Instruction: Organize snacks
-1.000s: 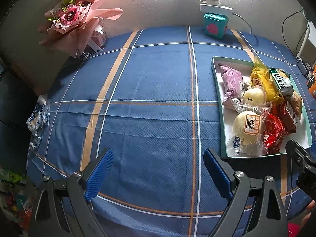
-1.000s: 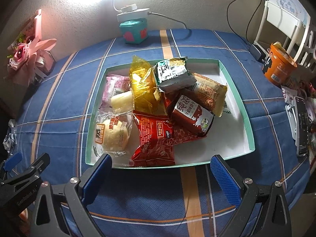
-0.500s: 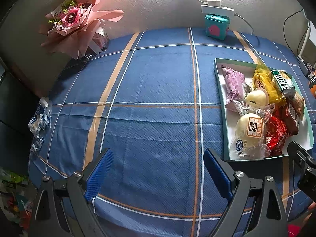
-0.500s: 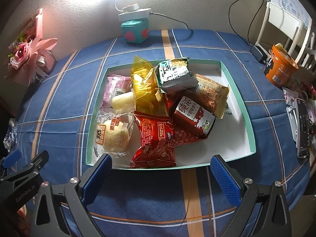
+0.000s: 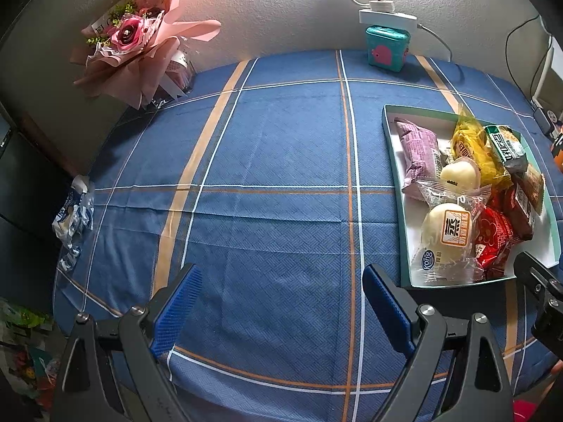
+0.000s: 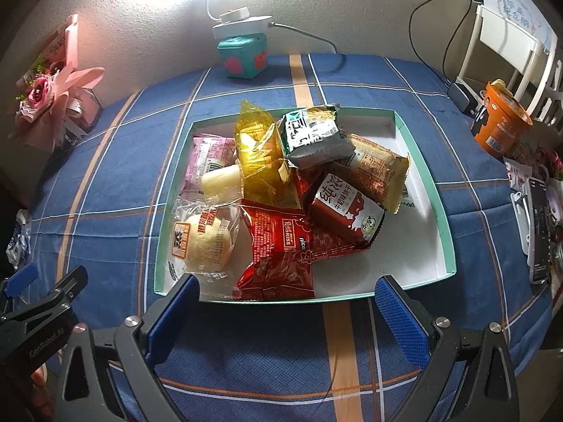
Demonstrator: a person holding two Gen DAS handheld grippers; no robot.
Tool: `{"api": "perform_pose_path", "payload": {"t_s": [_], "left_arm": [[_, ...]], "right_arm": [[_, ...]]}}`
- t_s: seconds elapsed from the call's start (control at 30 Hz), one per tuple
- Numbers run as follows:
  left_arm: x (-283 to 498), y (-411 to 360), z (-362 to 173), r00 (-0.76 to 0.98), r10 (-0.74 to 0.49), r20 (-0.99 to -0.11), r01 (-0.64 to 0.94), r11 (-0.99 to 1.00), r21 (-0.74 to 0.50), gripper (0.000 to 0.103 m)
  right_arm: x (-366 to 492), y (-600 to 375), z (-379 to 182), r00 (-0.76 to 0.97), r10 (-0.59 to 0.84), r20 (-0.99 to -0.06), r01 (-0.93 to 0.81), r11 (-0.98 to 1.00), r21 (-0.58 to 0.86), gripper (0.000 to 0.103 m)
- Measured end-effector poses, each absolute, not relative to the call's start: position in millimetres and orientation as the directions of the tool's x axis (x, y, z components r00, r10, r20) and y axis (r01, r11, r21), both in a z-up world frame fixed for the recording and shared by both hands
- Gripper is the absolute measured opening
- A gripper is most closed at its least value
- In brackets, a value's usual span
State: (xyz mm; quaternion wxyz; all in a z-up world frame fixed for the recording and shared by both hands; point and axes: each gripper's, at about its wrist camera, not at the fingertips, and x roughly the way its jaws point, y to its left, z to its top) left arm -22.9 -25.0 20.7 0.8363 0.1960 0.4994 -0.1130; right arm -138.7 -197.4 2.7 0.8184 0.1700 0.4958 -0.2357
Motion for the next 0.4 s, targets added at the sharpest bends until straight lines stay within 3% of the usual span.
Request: {"api": "perform_pose_path", "payload": {"t_s": [0.4], "left_arm": [[-23.4, -26.1, 21.2, 0.479, -0.001, -0.878, 0.390, 0.896, 0.211, 0.093]], "right_arm": [[-138.6, -197.1, 2.4, 0.397, -0.218, -0.892, 0.556, 0.830, 0.044, 0.101]]}}
